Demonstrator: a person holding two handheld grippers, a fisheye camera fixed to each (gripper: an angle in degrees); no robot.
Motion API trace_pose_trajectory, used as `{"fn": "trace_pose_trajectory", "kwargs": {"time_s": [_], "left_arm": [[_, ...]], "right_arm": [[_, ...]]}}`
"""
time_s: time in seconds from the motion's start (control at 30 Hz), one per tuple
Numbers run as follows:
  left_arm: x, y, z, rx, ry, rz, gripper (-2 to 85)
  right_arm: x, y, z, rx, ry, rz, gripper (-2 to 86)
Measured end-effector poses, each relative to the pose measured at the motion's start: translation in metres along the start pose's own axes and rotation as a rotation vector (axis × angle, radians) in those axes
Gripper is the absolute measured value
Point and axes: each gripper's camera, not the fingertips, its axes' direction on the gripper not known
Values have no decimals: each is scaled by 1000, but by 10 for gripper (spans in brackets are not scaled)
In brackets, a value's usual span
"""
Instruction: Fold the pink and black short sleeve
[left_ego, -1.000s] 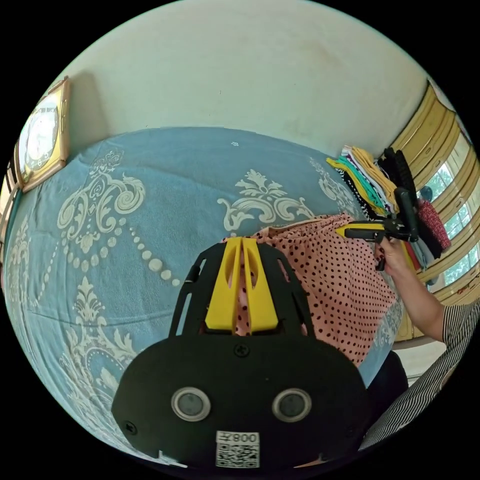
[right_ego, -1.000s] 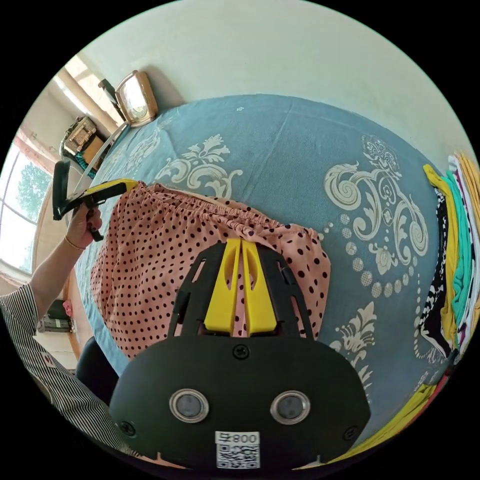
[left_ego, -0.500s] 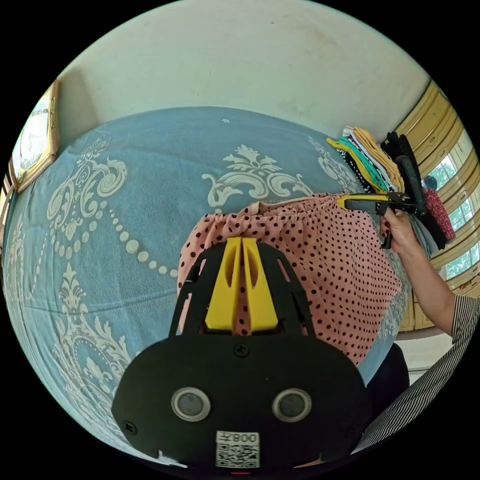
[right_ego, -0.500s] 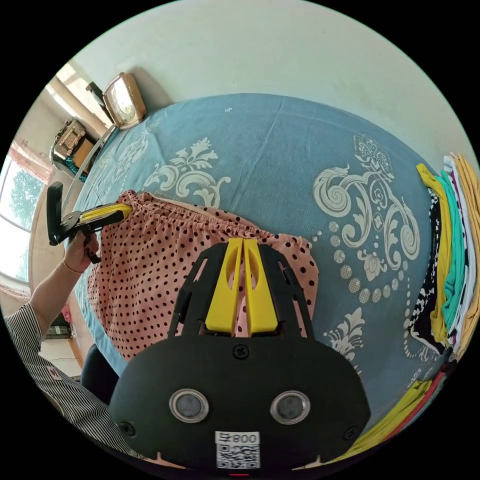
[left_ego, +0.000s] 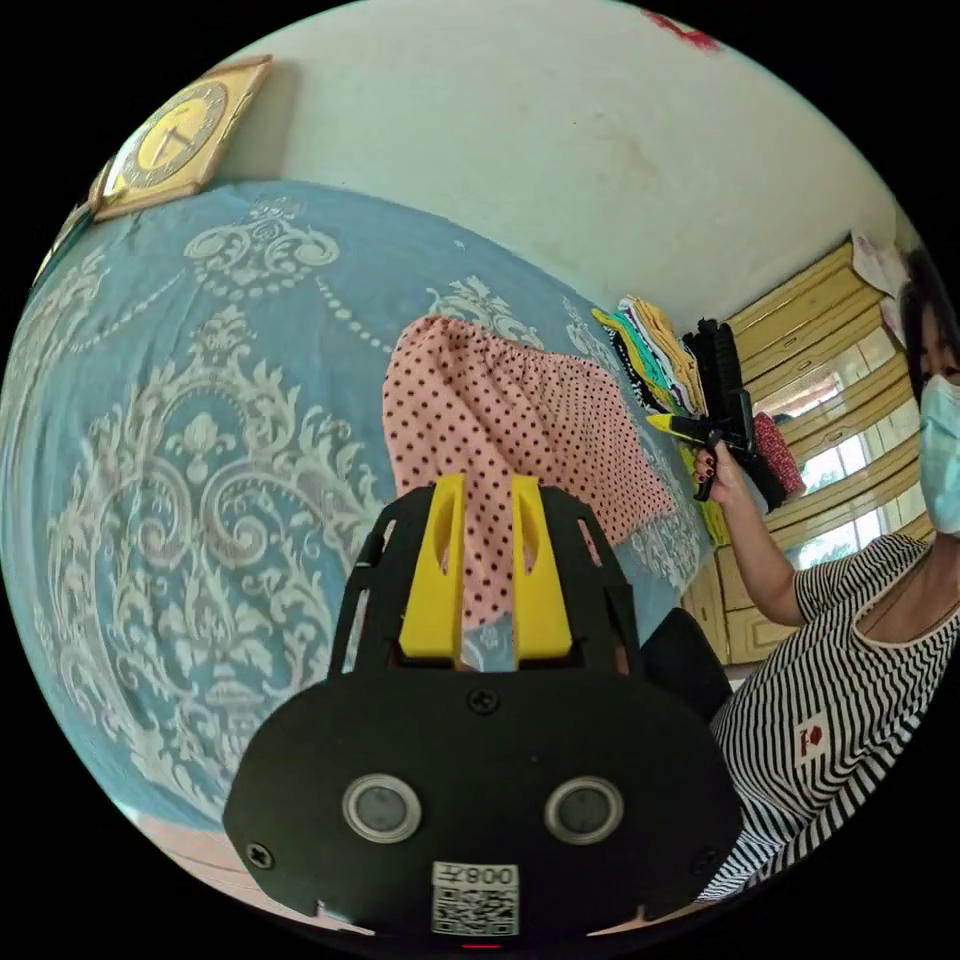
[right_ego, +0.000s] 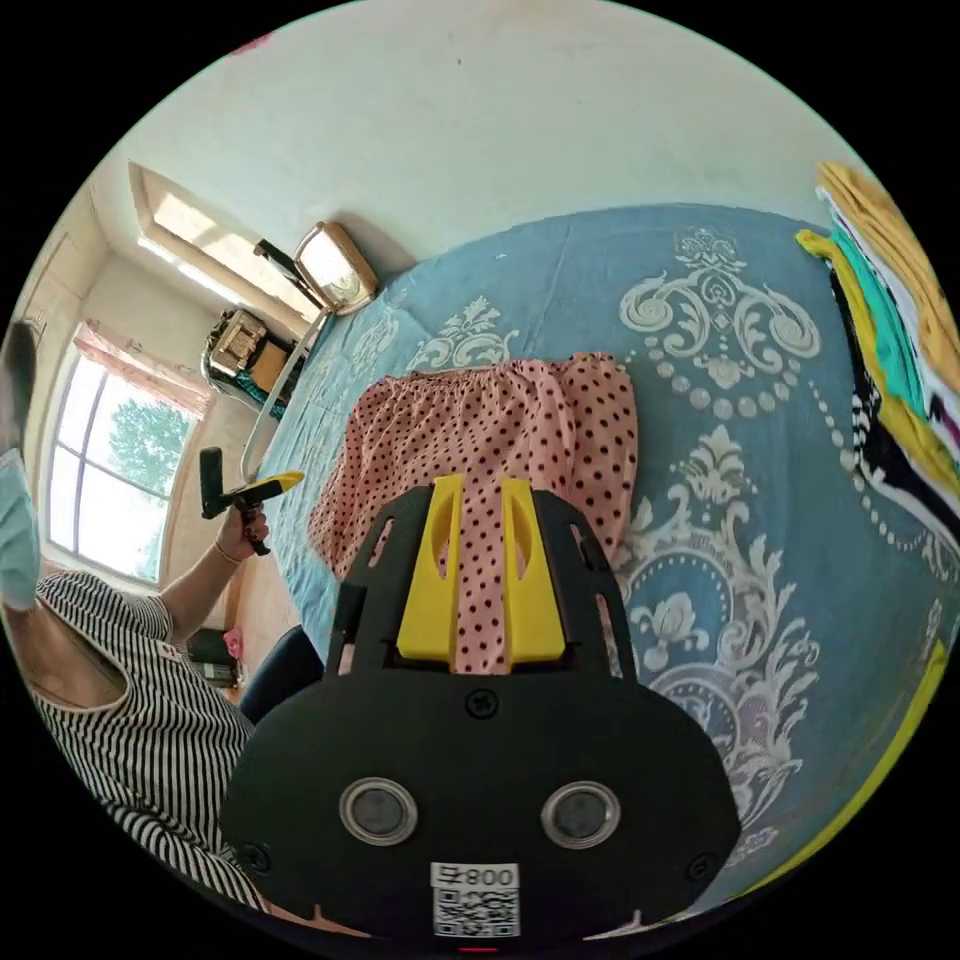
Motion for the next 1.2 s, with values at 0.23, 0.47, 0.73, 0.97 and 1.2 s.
{"fn": "trace_pose_trajectory", "kwargs": {"time_s": [0.23, 0.47, 0.73, 0.97, 1.2], "left_arm": [[-30, 78, -1, -76, 74, -246, 97], [-19, 83, 21, -104, 188, -282, 44], [16, 77, 1, -54, 218, -286, 16], [64, 60, -23, -107, 151, -157, 13], [85, 93, -8, -114, 151, -317, 14]], "right_arm": [[44, 170, -33, 64, -143, 236, 85], [66, 246, -12, 69, -179, 330, 89], [69, 258, 18, 42, -278, 309, 21], [77, 272, -6, 29, -316, 249, 7], [98, 314, 31, 34, -445, 387, 6]]}}
